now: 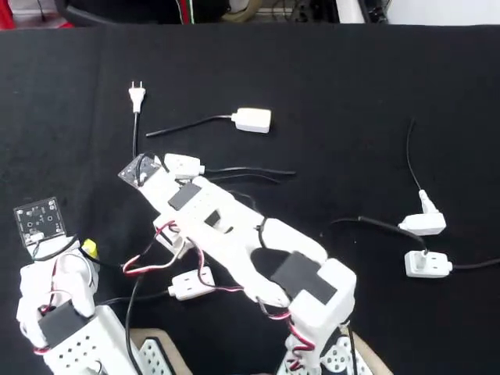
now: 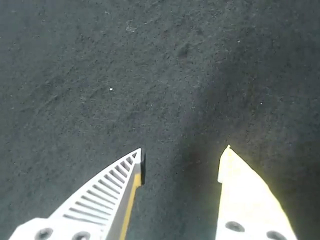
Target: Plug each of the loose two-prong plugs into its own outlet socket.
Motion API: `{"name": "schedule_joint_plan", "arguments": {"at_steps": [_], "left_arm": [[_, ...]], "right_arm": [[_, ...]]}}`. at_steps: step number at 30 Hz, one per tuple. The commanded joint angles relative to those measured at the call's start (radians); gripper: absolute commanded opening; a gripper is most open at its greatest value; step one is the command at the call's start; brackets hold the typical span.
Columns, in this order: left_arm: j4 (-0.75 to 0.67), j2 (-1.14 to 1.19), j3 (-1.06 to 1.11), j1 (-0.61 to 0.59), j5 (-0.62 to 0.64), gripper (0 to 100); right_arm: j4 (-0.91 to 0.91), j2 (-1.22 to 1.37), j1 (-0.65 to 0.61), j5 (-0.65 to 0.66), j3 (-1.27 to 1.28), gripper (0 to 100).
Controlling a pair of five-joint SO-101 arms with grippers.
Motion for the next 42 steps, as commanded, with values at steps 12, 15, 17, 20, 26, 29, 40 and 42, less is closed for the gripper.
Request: {"name": "schedule_joint_plan", "arguments": {"at_steps": [12,15,17,20,26,29,40,42], "left_arm": [[-0.003,-0.008,-0.002,-0.004,-0.006,25],[-0.002,-0.008,-0.002,-0.004,-0.006,25],[-0.002,-0.008,-0.002,-0.004,-0.006,25],[-0.002,-0.008,-0.002,-0.004,-0.006,25],[-0.003,-0.008,0.007,0.008,-0.006,25],[0.002,-0.008,0.008,0.038,-0.048,25],[0.002,-0.008,0.008,0.050,-0.060,25],[0.002,-0.008,0.008,0.051,-0.060,25]], "right_arm": [[0.035,0.022,0.037,0.003,-0.047,1.1],[0.092,0.008,0.083,0.069,-0.064,1.1],[0.149,-0.019,0.129,0.172,-0.073,1.1],[0.224,-0.093,0.219,0.287,-0.081,1.1],[0.361,-0.242,0.453,0.588,-0.048,1.1],[0.387,-0.283,0.569,0.761,0.008,1.1],[0.388,-0.306,0.914,1.171,0.116,14.1],[0.390,-0.314,0.936,1.172,0.114,23.0]]}}
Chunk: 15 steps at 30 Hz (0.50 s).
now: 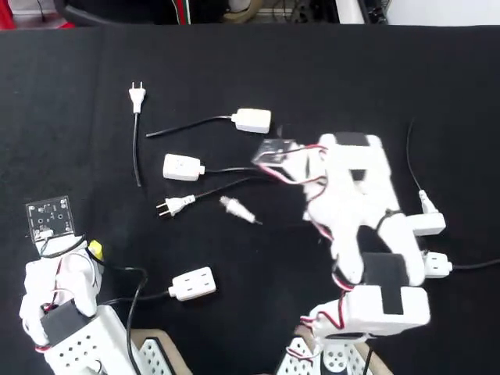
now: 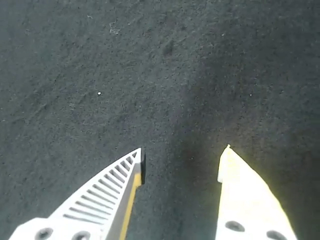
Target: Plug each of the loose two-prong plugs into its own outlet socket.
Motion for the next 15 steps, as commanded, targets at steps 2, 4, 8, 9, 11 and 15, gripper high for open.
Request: {"name": "schedule_joint_plan", "arguments": {"at_steps": [2,4,8,9,11,15], "left_arm": [[0.002,-0.008,-0.005,0.015,-0.006,25],[0.002,-0.008,-0.005,0.015,-0.006,25],[0.003,-0.008,-0.005,0.015,-0.006,25],[0.003,-0.008,-0.005,0.015,-0.006,25],[0.003,-0.008,-0.005,0.015,-0.006,25],[0.002,-0.008,0.004,0.013,-0.008,25]], "right_arm": [[0.015,-0.056,0.041,0.025,-0.013,29.4],[0.025,-0.056,0.014,0.020,-0.039,31.8],[0.129,-0.056,-0.091,-0.163,-0.145,31.9],[0.150,-0.056,-0.123,-0.242,-0.176,31.9],[0.181,-0.047,-0.195,-0.439,-0.234,31.9],[0.184,-0.045,-0.347,-0.664,-0.251,31.9]]}}
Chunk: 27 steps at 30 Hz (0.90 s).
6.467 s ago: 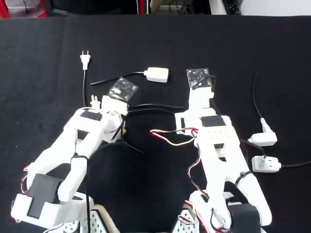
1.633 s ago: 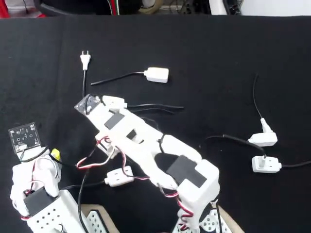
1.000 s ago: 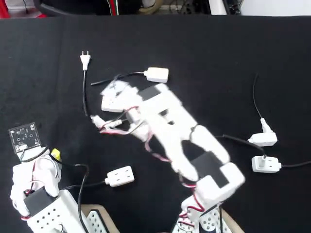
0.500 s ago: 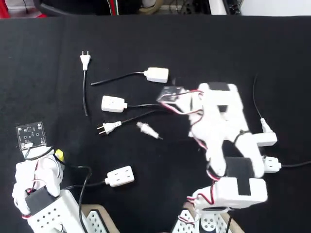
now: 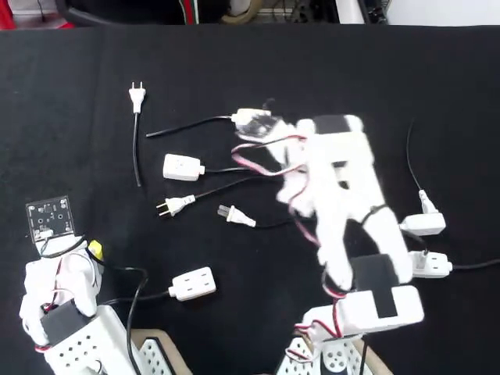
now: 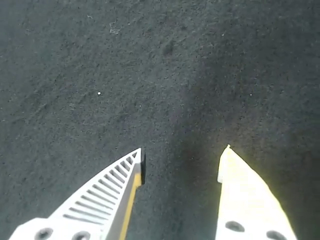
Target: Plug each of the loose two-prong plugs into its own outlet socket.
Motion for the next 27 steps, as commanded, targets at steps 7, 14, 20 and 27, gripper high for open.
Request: {"name": "schedule_joint_plan", "arguments": {"at_steps": [7,14,20,27], "left_arm": [[0.002,-0.008,0.001,0.008,-0.008,25],[0.002,-0.008,0.001,0.007,-0.008,25],[0.002,-0.008,0.001,0.007,-0.008,25],[0.002,-0.008,0.001,0.010,-0.008,25]], "right_arm": [[-0.319,0.059,-0.318,-0.103,0.114,31.8],[-0.385,0.306,-0.345,-0.098,0.047,31.7],[-0.322,0.397,-0.339,-0.104,-0.087,9.7],[-0.218,0.392,-0.296,0.038,-0.105,1.1]]}}
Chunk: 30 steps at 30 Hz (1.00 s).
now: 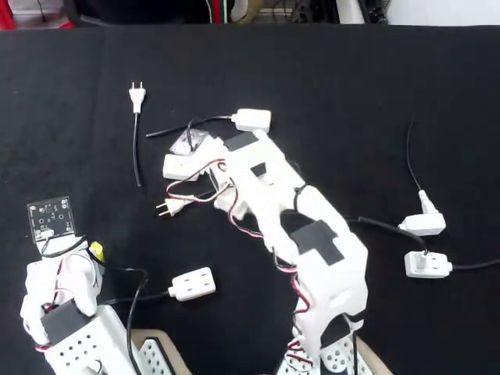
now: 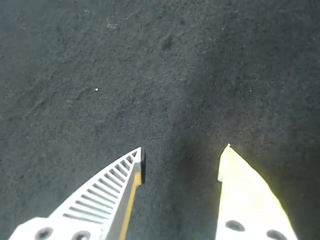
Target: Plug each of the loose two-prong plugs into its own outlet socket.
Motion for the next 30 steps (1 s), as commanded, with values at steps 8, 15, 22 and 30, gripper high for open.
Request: {"name": "schedule_joint_plan", "arguments": {"at_steps": [8,15,22,30], "left_arm": [[0.002,-0.008,-0.005,0.013,-0.008,25],[0.002,-0.008,-0.004,0.013,-0.008,25],[0.002,-0.008,-0.004,0.013,-0.008,25],[0.002,-0.008,-0.001,0.013,-0.009,25]], "right_arm": [[0.318,-0.125,-0.003,0.499,-0.104,1.1],[0.311,-0.065,0.023,0.694,-0.222,1.2],[0.298,0.008,0.035,0.715,-0.217,3.7],[0.296,0.005,0.066,0.632,-0.228,16.9]]}}
